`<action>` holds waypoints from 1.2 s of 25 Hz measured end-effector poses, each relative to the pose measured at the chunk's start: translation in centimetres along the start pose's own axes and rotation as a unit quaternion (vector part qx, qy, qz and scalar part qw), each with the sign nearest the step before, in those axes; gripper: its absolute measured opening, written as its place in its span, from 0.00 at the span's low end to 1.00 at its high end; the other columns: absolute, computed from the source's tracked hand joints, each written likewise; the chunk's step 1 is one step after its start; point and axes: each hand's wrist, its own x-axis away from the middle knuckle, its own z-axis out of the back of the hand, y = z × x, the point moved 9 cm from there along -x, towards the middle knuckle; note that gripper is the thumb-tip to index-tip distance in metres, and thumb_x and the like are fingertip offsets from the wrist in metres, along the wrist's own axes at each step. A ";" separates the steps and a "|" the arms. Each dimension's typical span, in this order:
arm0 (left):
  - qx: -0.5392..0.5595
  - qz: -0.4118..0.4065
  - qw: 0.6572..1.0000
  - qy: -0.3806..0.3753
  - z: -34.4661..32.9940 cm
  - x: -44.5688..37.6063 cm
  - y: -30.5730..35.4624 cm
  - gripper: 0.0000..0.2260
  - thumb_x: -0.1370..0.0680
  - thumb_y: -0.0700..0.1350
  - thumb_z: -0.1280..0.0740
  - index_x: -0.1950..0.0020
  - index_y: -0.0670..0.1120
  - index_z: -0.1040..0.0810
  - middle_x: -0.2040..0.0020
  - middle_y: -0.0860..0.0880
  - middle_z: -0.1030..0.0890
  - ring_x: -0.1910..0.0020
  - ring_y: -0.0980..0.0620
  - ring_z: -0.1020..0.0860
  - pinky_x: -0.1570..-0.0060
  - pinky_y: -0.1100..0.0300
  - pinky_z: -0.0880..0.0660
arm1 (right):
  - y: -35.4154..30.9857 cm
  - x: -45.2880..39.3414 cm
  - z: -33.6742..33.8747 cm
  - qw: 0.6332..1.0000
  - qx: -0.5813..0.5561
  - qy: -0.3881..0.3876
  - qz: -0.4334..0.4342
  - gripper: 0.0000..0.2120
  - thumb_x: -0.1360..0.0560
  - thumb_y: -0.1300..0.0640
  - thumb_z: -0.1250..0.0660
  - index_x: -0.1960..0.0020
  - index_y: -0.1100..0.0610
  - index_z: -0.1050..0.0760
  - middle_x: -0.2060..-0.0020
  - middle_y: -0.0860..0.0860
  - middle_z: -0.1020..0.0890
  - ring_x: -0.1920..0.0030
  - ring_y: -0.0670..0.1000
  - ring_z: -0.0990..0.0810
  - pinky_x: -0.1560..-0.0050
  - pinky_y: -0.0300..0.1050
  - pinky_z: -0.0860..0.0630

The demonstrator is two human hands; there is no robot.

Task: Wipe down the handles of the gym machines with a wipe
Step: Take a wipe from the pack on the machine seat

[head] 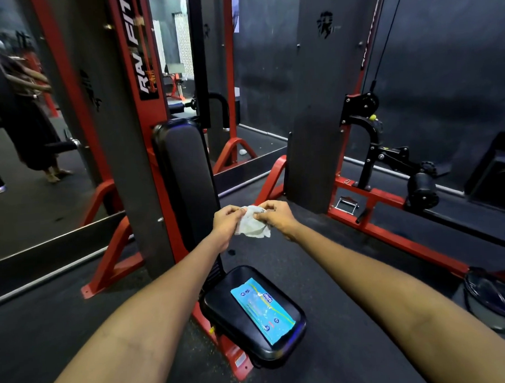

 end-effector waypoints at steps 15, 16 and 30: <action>0.152 0.095 0.983 -0.048 -1.1 1.2 -0.4 0.10 0.20 0.43 0.40 0.56 0.42 0.23 0.64 0.45 0.19 0.66 0.49 0.21 0.65 0.59 0.23 | -0.9 0.3 -0.2 0.998 -0.053 0.026 0.009 0.06 0.24 0.63 0.34 0.60 0.64 0.23 0.70 0.54 0.23 0.74 0.43 0.25 0.73 0.35 0.28; 0.151 0.094 0.982 -0.059 -1.3 1.5 -0.3 0.09 0.20 0.42 0.39 0.55 0.41 0.22 0.65 0.45 0.19 0.68 0.50 0.20 0.67 0.60 0.23 | -0.2 0.4 -0.4 0.995 -0.093 0.028 -0.024 0.07 0.24 0.63 0.35 0.60 0.65 0.24 0.71 0.56 0.24 0.76 0.44 0.25 0.74 0.36 0.27; 0.033 0.013 0.999 -0.029 -1.3 2.6 -0.9 0.10 0.27 0.29 0.33 0.56 0.44 0.24 0.59 0.46 0.21 0.62 0.53 0.21 0.59 0.60 0.22 | -0.3 3.1 -0.8 0.991 -0.118 -0.037 -0.057 0.05 0.28 0.64 0.36 0.62 0.58 0.26 0.72 0.51 0.23 0.69 0.50 0.24 0.67 0.42 0.27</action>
